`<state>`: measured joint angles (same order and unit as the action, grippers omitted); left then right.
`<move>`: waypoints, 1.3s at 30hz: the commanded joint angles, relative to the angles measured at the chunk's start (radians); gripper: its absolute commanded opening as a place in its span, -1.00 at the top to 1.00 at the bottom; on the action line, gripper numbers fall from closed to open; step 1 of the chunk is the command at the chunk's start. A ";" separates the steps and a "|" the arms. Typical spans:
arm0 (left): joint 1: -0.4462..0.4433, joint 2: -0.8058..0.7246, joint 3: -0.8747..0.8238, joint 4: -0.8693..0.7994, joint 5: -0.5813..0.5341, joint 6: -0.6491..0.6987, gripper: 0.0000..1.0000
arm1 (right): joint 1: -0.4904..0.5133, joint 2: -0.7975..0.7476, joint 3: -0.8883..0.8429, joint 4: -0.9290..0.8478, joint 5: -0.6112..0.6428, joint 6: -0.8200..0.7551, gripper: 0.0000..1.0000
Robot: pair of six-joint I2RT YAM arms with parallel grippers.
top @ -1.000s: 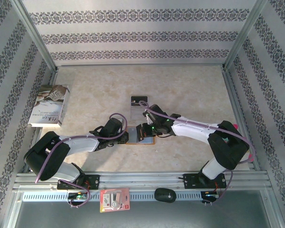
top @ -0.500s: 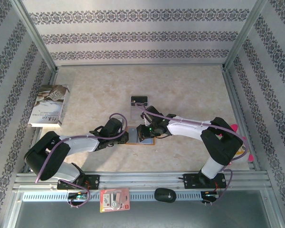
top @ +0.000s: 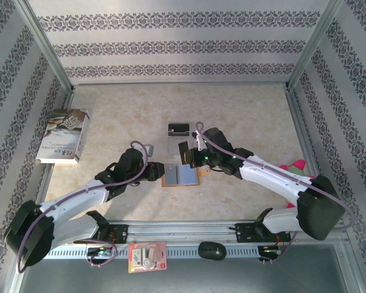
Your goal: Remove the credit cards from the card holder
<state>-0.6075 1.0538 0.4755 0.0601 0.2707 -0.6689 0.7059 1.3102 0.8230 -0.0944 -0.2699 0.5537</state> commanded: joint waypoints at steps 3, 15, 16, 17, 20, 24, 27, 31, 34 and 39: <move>0.066 -0.032 -0.015 0.374 0.195 -0.031 0.34 | -0.048 -0.064 -0.068 0.398 -0.209 0.075 1.00; 0.121 -0.011 -0.094 0.861 0.343 -0.149 0.40 | -0.086 -0.027 -0.192 0.879 -0.384 0.300 1.00; 0.125 -0.005 -0.099 0.883 0.347 -0.162 0.40 | -0.086 -0.024 -0.196 0.897 -0.397 0.305 1.00; 0.130 0.001 -0.103 0.900 0.352 -0.174 0.40 | -0.086 -0.019 -0.201 0.924 -0.411 0.316 1.00; 0.132 0.020 -0.101 0.944 0.369 -0.194 0.36 | -0.085 0.001 -0.202 0.968 -0.452 0.336 1.00; 0.135 0.050 -0.091 1.004 0.393 -0.224 0.36 | -0.081 0.025 -0.197 1.007 -0.486 0.356 1.00; 0.135 0.063 -0.082 1.022 0.402 -0.236 0.42 | -0.076 0.040 -0.192 1.010 -0.499 0.360 1.00; 0.137 0.054 -0.075 1.008 0.409 -0.234 0.60 | -0.072 0.052 -0.194 1.012 -0.515 0.365 1.00; 0.137 0.042 -0.064 0.968 0.417 -0.220 0.74 | -0.069 0.060 -0.196 1.012 -0.528 0.370 1.00; 0.142 0.038 -0.008 0.824 0.434 -0.168 1.00 | -0.072 0.056 -0.205 0.990 -0.527 0.370 0.83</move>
<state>-0.4755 1.1118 0.3996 0.9478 0.6647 -0.8860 0.6243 1.3617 0.6296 0.8753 -0.7647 0.9211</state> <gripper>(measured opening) 0.045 0.068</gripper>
